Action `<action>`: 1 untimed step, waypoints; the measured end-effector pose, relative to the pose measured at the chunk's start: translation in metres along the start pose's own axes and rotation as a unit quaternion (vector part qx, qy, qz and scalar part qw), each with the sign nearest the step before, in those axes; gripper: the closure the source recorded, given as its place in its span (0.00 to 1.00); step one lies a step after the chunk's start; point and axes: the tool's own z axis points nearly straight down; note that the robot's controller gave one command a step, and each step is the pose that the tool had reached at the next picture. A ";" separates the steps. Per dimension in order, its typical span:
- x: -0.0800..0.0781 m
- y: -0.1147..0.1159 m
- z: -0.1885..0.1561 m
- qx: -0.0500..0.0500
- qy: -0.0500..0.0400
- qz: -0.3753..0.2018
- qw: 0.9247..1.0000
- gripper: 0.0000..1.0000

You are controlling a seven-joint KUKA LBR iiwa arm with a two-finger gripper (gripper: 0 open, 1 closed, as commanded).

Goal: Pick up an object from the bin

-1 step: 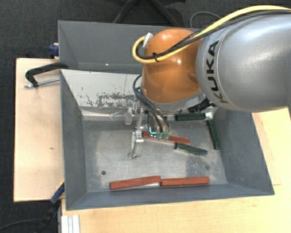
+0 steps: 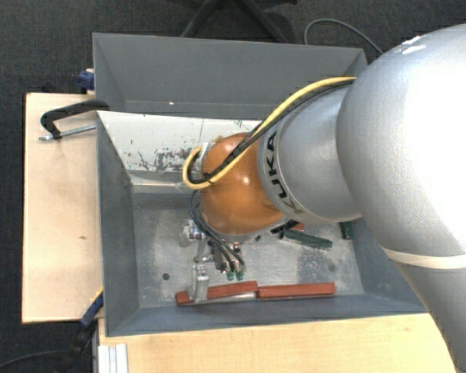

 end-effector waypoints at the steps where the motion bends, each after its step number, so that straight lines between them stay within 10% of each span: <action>1: -0.027 -0.062 -0.006 0.000 -0.006 0.072 0.997 0.00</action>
Offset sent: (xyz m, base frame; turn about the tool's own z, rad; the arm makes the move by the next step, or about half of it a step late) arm 0.0302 -0.0588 0.0053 0.1403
